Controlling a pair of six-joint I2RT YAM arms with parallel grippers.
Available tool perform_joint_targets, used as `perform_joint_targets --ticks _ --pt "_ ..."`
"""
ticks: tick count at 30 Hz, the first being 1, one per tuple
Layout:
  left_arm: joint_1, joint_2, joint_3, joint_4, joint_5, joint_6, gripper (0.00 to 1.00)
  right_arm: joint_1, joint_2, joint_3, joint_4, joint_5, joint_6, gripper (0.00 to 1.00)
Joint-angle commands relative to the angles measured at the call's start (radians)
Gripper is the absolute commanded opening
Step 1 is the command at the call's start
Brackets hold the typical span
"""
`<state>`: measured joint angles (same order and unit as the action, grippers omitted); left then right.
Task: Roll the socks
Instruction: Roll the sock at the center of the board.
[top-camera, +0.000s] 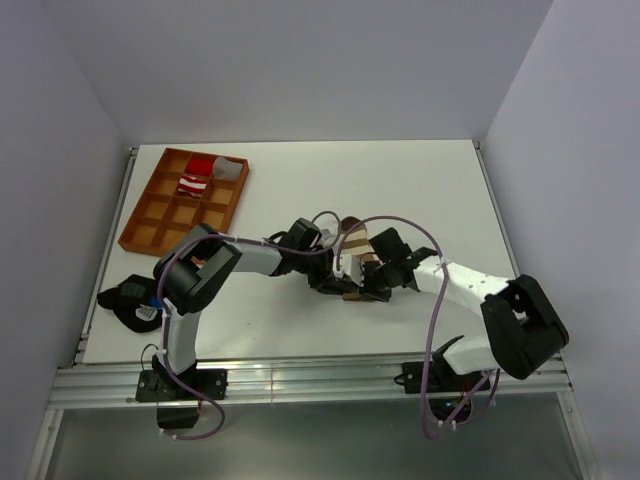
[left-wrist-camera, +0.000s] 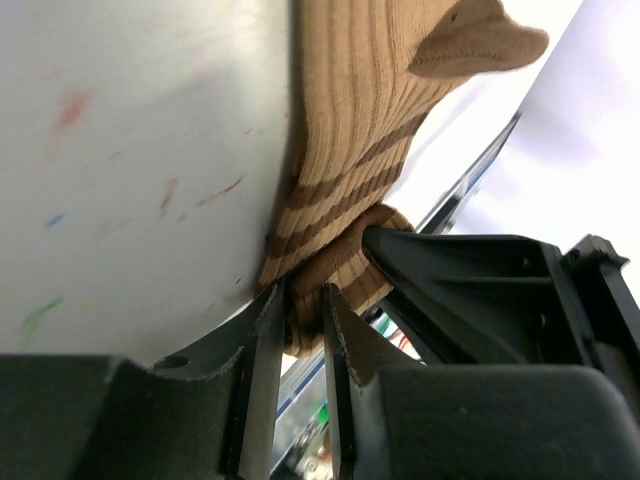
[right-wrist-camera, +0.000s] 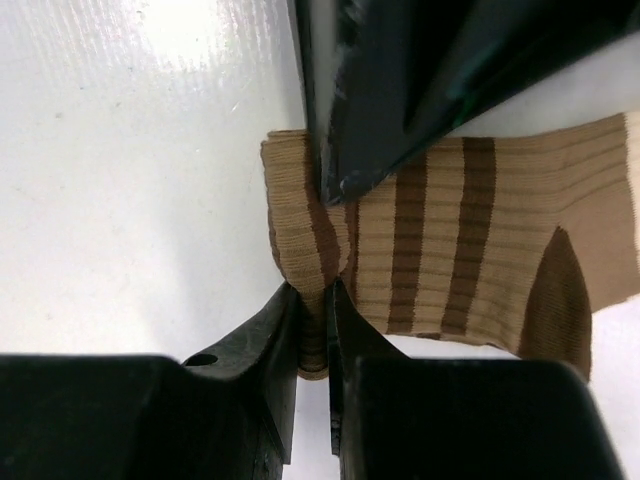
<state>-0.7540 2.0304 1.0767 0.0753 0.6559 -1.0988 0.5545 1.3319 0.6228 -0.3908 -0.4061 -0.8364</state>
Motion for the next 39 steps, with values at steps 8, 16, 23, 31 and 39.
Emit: perform_joint_targets --ticks 8,16,23,31,39 --pt "0.004 -0.134 -0.204 0.284 -0.254 -0.158 0.27 -0.192 0.256 0.237 -0.429 -0.206 -0.139 0.09" --pt "-0.045 -0.242 -0.222 0.3 -0.502 -0.001 0.33 -0.31 0.53 0.445 -0.625 -0.28 -0.162 0.09" --pt "-0.107 -0.265 -0.265 0.446 -0.596 0.189 0.35 -0.387 0.678 0.574 -0.737 -0.301 -0.118 0.1" --pt "-0.143 -0.234 -0.276 0.628 -0.484 0.416 0.43 -0.39 0.708 0.601 -0.749 -0.267 -0.056 0.1" --pt "-0.145 -0.116 -0.169 0.666 -0.264 0.496 0.46 -0.39 0.716 0.611 -0.749 -0.26 -0.033 0.1"
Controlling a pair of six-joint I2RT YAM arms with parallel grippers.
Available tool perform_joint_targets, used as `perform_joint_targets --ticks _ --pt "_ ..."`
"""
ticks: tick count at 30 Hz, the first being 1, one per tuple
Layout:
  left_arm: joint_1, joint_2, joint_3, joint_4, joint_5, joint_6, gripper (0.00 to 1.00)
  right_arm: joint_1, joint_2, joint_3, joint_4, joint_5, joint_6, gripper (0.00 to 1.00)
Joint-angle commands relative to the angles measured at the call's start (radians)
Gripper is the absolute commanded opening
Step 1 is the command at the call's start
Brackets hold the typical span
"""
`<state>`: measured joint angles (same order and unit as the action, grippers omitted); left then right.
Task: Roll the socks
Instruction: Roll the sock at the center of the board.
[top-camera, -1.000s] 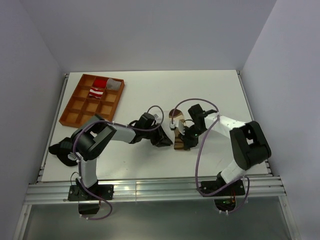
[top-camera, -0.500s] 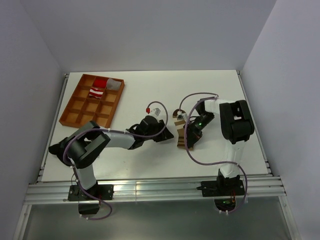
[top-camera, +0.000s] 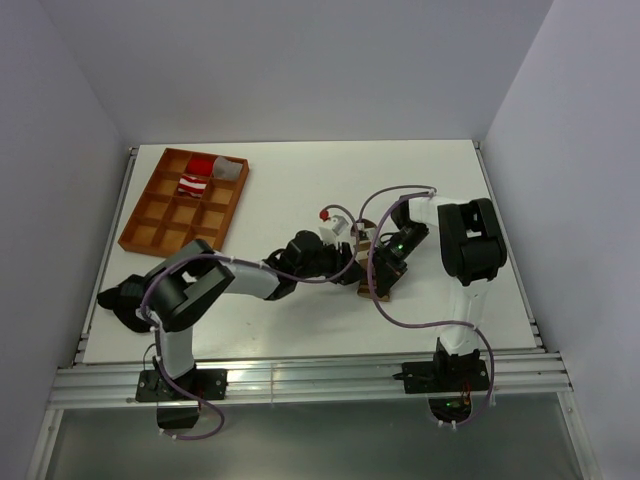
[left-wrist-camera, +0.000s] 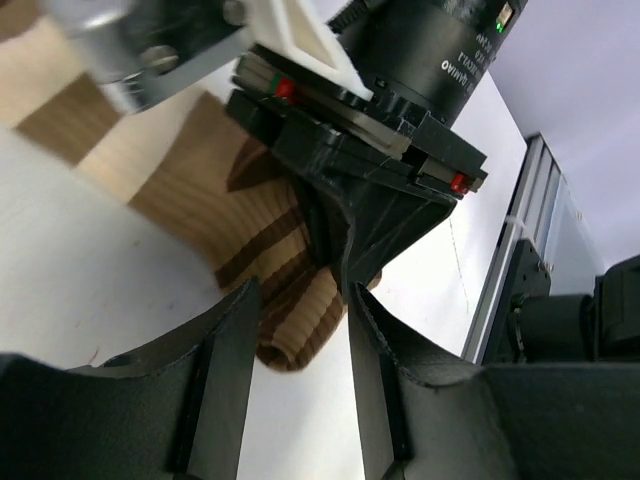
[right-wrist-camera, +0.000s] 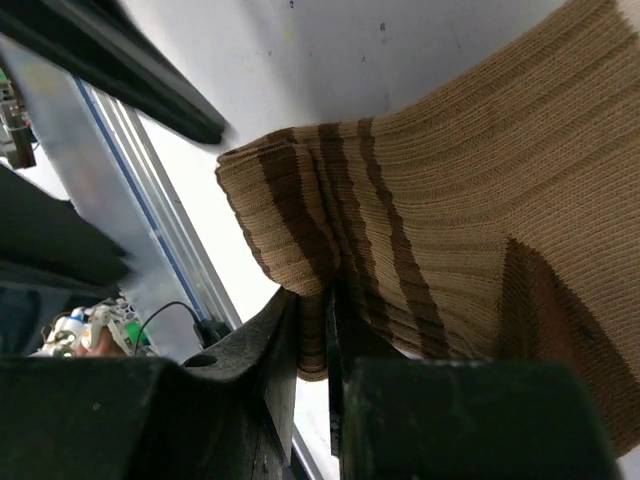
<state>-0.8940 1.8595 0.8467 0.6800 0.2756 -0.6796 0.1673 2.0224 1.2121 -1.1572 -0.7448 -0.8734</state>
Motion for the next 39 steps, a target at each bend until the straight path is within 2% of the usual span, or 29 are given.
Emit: perform_joint_targets --ticks 1,11,17,27,32,38,39 --pt "-0.005 0.07 0.071 0.07 0.132 0.08 0.45 -0.003 0.025 0.021 0.017 0.078 0.007 0.1" --pt "-0.005 0.202 0.097 0.19 0.218 0.026 0.47 -0.003 0.038 0.032 0.008 0.074 0.022 0.1" --pt "-0.005 0.236 0.111 0.164 0.237 0.026 0.47 -0.003 0.035 0.029 0.02 0.081 0.053 0.1" --pt "-0.005 0.211 0.052 0.133 0.224 0.038 0.44 -0.005 -0.008 -0.013 0.089 0.119 0.131 0.09" --pt "-0.005 0.199 0.04 0.112 0.211 0.037 0.39 -0.005 -0.033 -0.02 0.119 0.145 0.165 0.08" --pt "-0.01 0.196 0.032 0.096 0.208 0.023 0.27 -0.005 -0.056 -0.036 0.154 0.168 0.204 0.06" --pt "-0.01 0.196 0.032 0.09 0.206 0.018 0.22 -0.003 -0.06 -0.039 0.163 0.177 0.208 0.06"
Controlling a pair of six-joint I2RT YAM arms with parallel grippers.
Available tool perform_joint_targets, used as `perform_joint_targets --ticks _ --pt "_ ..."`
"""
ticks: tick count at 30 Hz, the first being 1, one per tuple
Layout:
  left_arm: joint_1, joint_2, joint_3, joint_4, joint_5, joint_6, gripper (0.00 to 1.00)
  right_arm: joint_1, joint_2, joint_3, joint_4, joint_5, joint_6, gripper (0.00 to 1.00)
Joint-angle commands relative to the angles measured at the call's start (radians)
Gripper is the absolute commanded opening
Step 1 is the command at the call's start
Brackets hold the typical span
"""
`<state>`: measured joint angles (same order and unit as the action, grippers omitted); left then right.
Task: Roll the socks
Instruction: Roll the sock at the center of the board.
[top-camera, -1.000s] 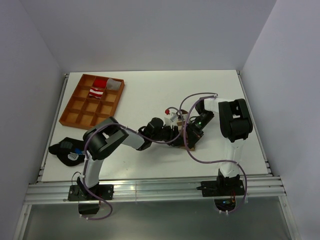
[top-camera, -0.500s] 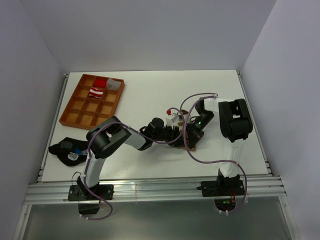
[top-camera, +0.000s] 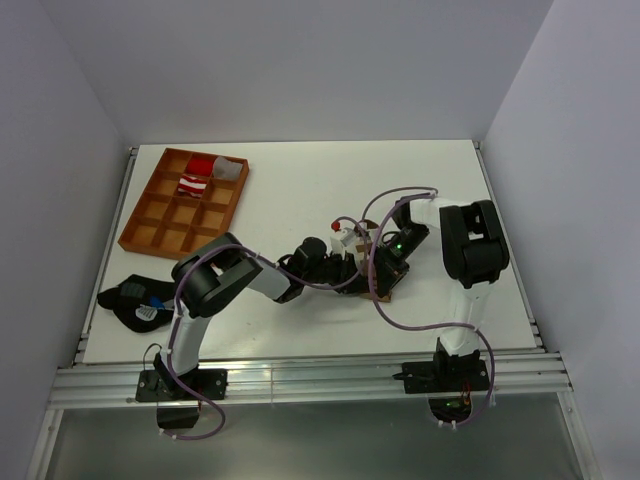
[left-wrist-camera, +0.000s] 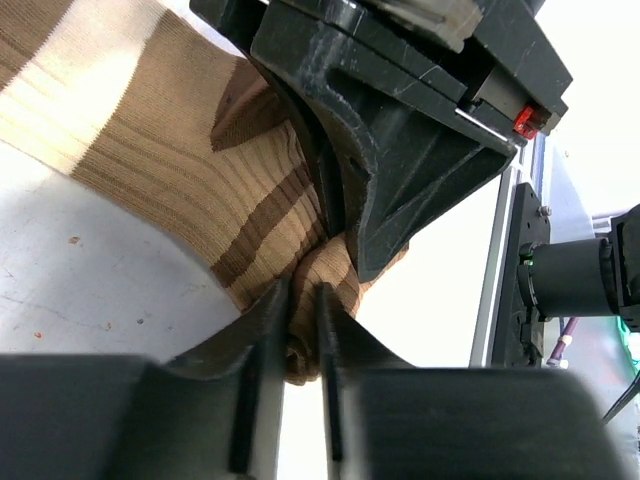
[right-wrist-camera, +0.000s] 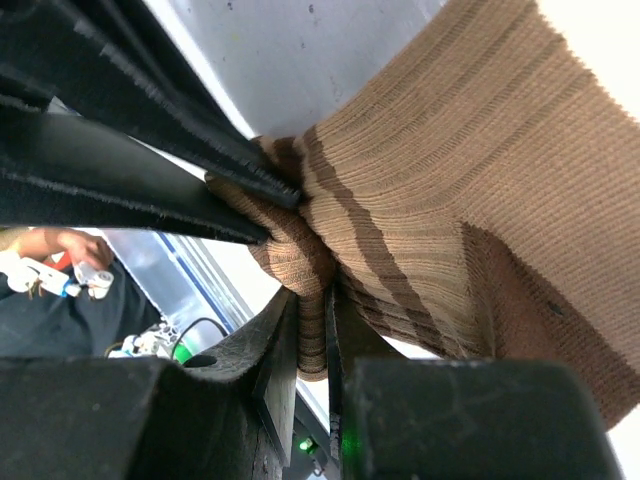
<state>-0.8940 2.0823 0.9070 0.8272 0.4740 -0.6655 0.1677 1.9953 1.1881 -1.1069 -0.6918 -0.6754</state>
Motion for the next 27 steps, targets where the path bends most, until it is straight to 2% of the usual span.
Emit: perform_joint_targets --ticks 1,2,3,6,8,9,10,13,17,22,27 --pt "-0.013 -0.027 -0.026 -0.066 0.003 0.001 0.19 -0.002 -0.044 -0.018 0.119 0.133 0.014 0.06" --pt "-0.014 -0.028 -0.02 -0.074 -0.006 -0.002 0.17 -0.004 -0.05 -0.027 0.127 0.141 0.02 0.06" --pt "-0.016 -0.028 -0.014 -0.115 -0.018 -0.011 0.1 -0.002 -0.058 -0.031 0.142 0.149 0.022 0.06" --pt "-0.023 -0.025 0.036 -0.213 -0.093 -0.035 0.0 0.0 -0.096 -0.059 0.183 0.185 0.054 0.13" --pt "-0.031 -0.027 0.065 -0.299 -0.109 -0.046 0.0 0.001 -0.13 -0.076 0.214 0.208 0.063 0.21" --pt "-0.034 -0.027 0.081 -0.345 -0.168 -0.061 0.0 0.003 -0.139 -0.079 0.225 0.216 0.074 0.25" --pt "-0.045 -0.025 0.123 -0.459 -0.196 -0.065 0.0 0.003 -0.162 -0.081 0.235 0.225 0.077 0.32" --pt "-0.049 -0.019 0.161 -0.575 -0.268 -0.108 0.0 0.001 -0.22 -0.093 0.257 0.232 0.088 0.42" --pt "-0.049 -0.025 0.181 -0.713 -0.308 -0.164 0.0 0.001 -0.294 -0.11 0.286 0.259 0.12 0.47" --pt "-0.049 -0.041 0.202 -0.812 -0.336 -0.183 0.0 -0.002 -0.375 -0.137 0.317 0.258 0.134 0.53" --pt "-0.049 -0.036 0.237 -0.942 -0.325 -0.19 0.0 -0.008 -0.453 -0.183 0.363 0.276 0.139 0.53"
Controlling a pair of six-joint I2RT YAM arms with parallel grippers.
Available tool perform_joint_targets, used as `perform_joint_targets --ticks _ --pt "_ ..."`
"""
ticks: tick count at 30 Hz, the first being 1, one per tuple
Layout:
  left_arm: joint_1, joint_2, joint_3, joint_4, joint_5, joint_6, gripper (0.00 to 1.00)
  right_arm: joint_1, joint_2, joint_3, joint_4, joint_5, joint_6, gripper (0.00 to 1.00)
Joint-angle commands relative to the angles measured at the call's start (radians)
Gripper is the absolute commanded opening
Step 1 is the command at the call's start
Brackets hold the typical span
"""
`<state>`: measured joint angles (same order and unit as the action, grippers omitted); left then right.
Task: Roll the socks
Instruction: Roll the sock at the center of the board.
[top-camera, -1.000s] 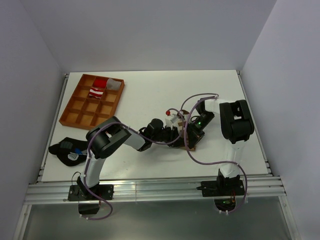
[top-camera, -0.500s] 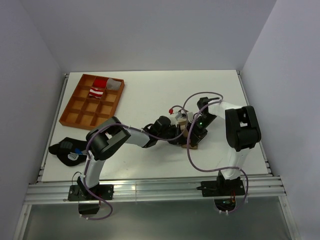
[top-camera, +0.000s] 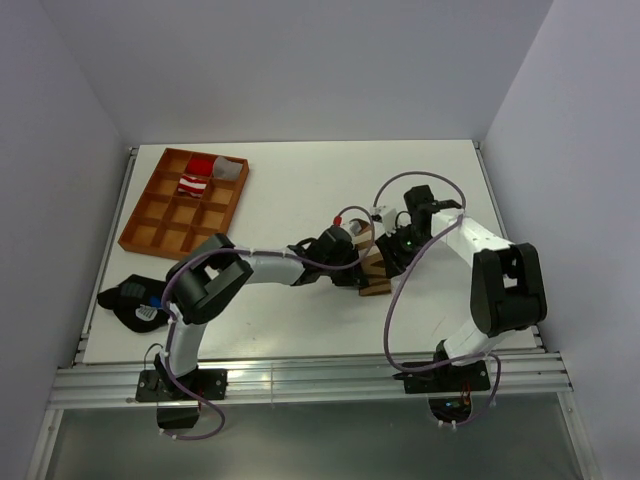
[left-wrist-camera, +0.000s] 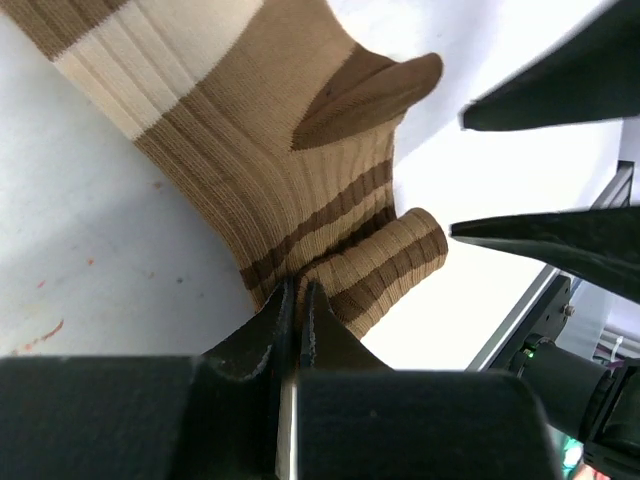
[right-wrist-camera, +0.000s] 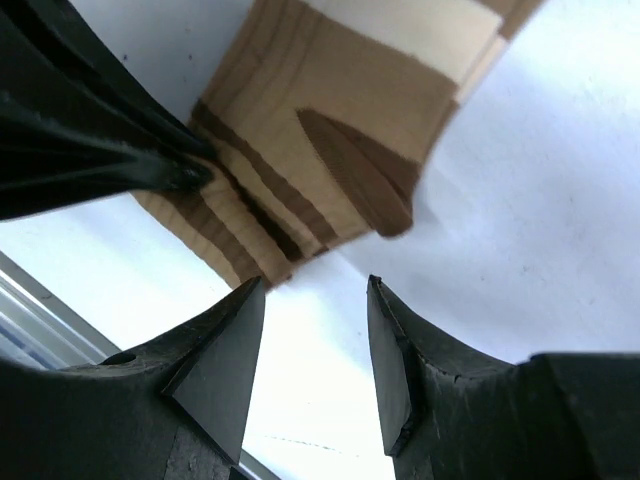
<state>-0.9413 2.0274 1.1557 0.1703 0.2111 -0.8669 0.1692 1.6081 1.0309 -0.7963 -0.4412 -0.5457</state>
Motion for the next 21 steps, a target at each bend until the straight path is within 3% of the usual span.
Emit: perform_joint_targets --ticks 1,12,21 --pt "-0.002 0.019 -0.004 -0.299 -0.064 0.009 0.0 -0.013 -0.08 -0.035 0.058 0.027 0.007 0.53" --pt "0.052 -0.055 -0.037 -0.477 0.023 0.055 0.0 -0.071 -0.201 -0.114 0.088 -0.022 -0.066 0.54" --pt "0.128 -0.021 -0.005 -0.624 0.218 0.117 0.0 -0.01 -0.31 -0.124 0.023 -0.134 -0.237 0.52"
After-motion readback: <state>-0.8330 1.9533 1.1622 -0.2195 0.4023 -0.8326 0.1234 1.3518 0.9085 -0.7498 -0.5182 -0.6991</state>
